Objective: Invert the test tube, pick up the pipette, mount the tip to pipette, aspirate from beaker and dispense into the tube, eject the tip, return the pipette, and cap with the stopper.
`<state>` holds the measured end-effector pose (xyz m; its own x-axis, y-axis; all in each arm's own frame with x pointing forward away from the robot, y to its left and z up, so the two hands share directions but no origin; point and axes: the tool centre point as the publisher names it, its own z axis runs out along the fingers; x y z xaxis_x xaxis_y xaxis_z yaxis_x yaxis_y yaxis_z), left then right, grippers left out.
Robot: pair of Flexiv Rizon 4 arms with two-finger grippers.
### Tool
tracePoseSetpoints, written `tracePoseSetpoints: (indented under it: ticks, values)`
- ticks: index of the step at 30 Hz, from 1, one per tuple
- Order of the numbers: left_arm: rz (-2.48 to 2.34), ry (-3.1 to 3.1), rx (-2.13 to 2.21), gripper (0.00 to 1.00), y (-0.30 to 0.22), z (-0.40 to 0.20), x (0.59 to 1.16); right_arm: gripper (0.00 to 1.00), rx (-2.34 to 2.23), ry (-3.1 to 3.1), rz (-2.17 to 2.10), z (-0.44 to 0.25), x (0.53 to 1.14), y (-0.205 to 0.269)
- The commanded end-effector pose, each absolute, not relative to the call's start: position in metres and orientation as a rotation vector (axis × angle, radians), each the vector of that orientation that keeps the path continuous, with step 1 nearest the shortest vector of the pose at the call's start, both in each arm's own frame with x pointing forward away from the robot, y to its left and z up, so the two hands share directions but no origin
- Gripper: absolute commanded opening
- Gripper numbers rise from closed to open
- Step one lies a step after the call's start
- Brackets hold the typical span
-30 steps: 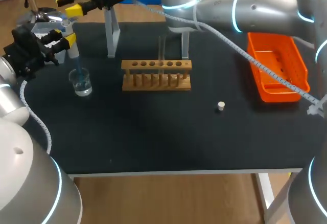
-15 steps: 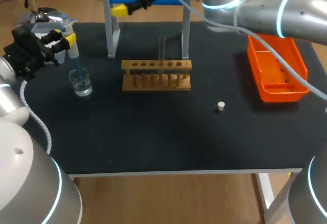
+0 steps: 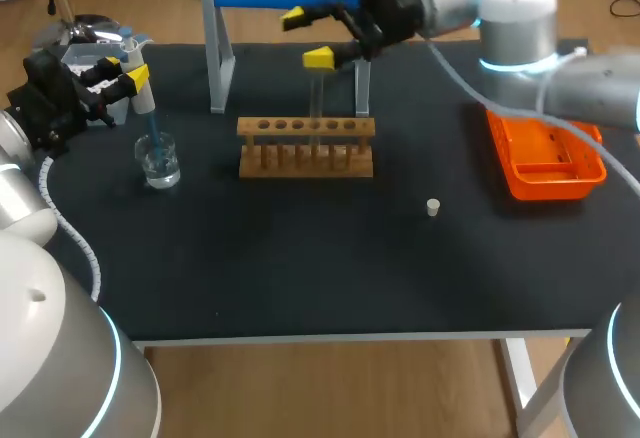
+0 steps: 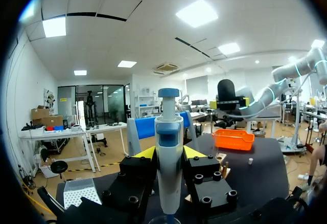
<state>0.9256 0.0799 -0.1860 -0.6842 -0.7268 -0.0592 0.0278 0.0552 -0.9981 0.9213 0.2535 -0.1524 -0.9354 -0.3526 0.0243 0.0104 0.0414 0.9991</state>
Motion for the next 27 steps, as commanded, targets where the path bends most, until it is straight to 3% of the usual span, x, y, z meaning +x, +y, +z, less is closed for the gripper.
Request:
tracePoseSetpoints:
  ticks: [1,27]
  values:
    - [-1.686,1.760,-0.703,0.00,0.079,-0.186,0.926,1.00,0.002,-2.246,-2.149,-0.158,0.894,0.216]
    - [-1.686,1.760,-0.703,0.00,0.079,-0.186,0.926,1.00,-0.136,-2.454,-2.020,-0.224,0.935,0.167]
